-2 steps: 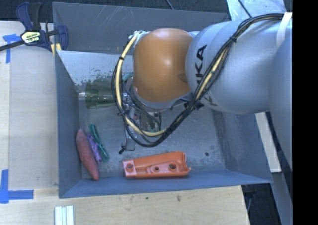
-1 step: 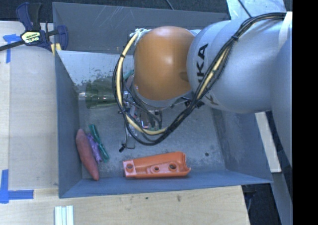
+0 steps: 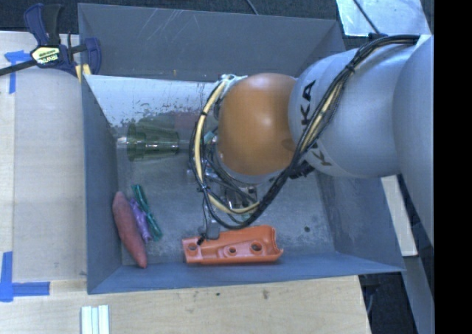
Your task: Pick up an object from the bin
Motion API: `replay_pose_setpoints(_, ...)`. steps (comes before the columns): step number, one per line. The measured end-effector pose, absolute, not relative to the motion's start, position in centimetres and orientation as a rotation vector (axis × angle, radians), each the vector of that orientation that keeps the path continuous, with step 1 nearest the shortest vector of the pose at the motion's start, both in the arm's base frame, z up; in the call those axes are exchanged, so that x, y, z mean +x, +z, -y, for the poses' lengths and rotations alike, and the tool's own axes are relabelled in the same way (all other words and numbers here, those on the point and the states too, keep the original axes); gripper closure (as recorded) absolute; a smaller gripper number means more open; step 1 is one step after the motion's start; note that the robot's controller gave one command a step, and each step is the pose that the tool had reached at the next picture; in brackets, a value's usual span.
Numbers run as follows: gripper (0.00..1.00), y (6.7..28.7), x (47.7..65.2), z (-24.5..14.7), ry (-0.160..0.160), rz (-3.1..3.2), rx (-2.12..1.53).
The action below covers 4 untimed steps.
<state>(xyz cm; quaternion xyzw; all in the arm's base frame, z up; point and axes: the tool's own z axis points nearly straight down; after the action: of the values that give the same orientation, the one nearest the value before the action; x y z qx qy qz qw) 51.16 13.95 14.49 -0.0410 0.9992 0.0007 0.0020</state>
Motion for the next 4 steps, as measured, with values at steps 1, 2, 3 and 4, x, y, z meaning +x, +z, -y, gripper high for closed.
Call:
replay_pose_setpoints(1,0.00,15.1,48.5,-9.8,0.001,-3.144,-0.014)
replay_pose_setpoints(2,0.00,13.3,48.6,-8.1,0.002,-3.130,-0.179)
replay_pose_setpoints(3,0.00,7.2,48.7,-7.9,0.002,-3.138,-0.006)
replay_pose_setpoints(4,1.00,6.6,48.6,-8.3,0.001,-3.135,-0.118)
